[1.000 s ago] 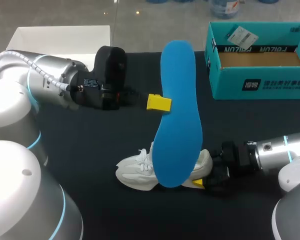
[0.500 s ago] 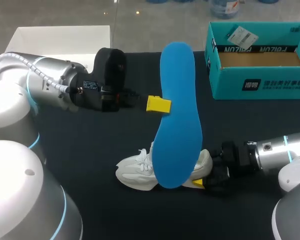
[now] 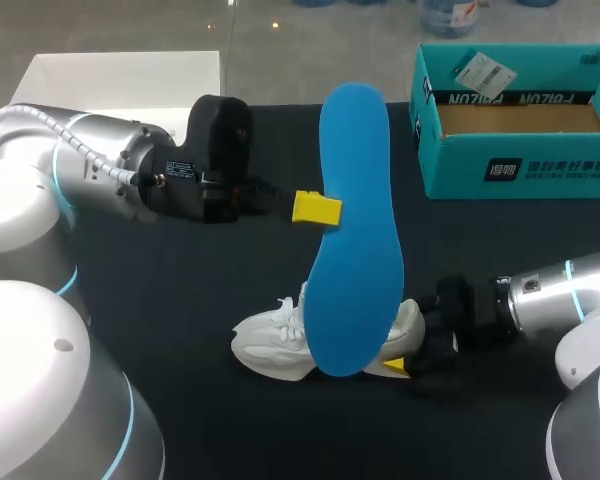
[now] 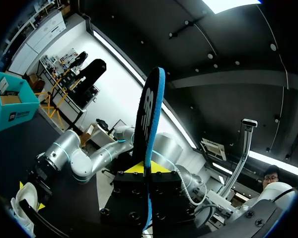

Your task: Take the shoe out of the shoebox, open the shoe tongue, remove and reinsert the insole, then place the shoe into the shoebox

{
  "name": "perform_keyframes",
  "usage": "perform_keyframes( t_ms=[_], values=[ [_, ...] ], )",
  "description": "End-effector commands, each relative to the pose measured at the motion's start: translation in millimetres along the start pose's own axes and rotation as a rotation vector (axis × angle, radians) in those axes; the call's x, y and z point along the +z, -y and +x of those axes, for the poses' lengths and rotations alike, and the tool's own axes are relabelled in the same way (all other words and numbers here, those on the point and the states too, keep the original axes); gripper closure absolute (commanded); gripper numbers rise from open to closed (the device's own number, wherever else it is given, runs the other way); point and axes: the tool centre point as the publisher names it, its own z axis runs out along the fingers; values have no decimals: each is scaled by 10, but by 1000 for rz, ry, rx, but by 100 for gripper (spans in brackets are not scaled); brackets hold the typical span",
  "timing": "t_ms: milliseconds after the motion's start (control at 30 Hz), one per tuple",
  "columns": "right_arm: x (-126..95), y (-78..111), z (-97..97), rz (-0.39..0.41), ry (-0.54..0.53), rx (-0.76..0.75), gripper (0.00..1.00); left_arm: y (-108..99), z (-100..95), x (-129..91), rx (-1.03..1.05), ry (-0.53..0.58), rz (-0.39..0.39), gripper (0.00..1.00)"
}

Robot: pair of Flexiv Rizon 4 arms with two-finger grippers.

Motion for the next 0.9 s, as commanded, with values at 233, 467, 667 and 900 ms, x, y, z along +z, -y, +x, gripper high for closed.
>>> perform_keyframes(
  t_ms=[233,467,667,900],
  values=[
    [-217,-98,-16,273,6,4,0,-15,-2,9,1,0,3,100],
    [-403,-246,31,476,-39,-18,0,-15,-2,9,1,0,3,100],
    [-477,-350,69,659,-47,-12,0,-15,-2,9,1,0,3,100],
    [-491,-428,112,837,-4,13,0,-15,-2,9,1,0,3,100]
  ],
)
